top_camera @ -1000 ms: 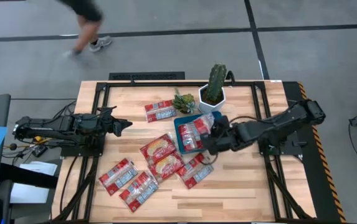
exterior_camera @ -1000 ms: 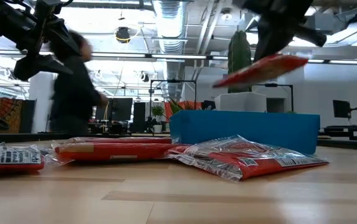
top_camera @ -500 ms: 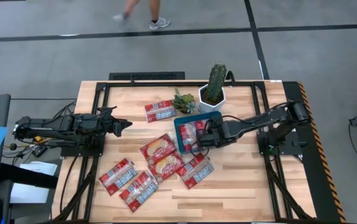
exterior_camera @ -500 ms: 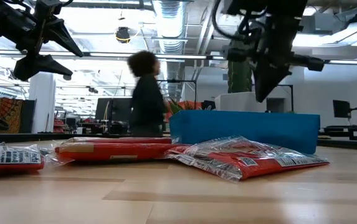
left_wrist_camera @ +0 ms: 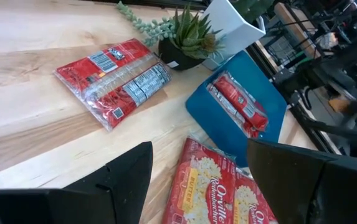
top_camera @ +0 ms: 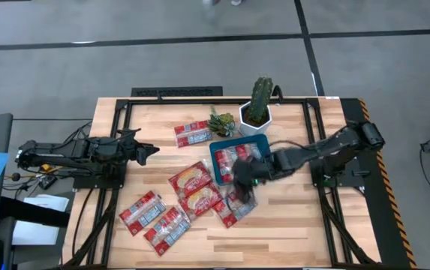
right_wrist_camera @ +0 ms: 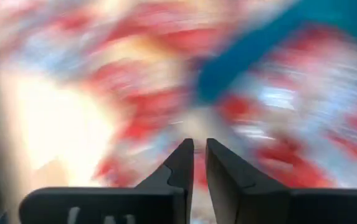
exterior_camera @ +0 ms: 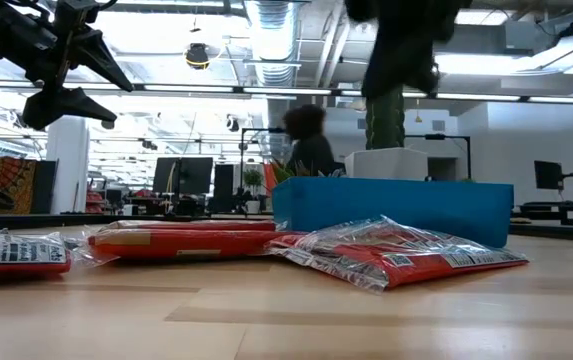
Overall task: Sort popcorn bags into baskets
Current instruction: Put the red popcorn bag into the blue container
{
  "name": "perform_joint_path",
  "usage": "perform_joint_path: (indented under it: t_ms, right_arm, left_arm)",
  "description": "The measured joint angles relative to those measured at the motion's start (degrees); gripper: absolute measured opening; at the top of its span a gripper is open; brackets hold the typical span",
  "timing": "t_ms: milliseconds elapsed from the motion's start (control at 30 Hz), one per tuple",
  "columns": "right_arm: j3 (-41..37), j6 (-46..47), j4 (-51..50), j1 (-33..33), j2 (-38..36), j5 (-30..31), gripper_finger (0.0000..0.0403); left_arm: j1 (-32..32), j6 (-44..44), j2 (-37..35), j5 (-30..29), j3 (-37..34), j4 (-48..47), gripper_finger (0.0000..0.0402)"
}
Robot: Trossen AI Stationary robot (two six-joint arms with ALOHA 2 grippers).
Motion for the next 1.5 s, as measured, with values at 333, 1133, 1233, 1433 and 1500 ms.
perform_joint_path:
  t_ms: [333,1133,1233,1433,1500]
  right_arm:
    - [0.04,-24.51,9.48,9.41,8.15,-0.58,0.0219]
    - [0.33,-23.75,1.94,10.11,22.88,5.02,0.0113]
    - [0.31,-20.69,1.64,10.15,22.82,4.16,0.0045]
    - [1.54,-14.49,-0.6,10.1,21.23,2.26,0.0012]
    - [2.61,-13.67,-2.34,10.13,20.76,1.15,0.0006]
  left_arm:
    - [0.0,0.3,-0.01,0.02,0.0,-0.14,0.0247]
    - [0.0,0.17,-0.01,-0.09,0.0,-3.71,0.0247]
    - [0.0,0.11,-0.01,-0.12,0.0,-3.92,0.0247]
    - [0.0,-0.72,-0.01,-0.52,0.0,-3.88,0.0247]
    - [0.0,-0.82,-0.01,-0.58,0.0,-3.85,0.0247]
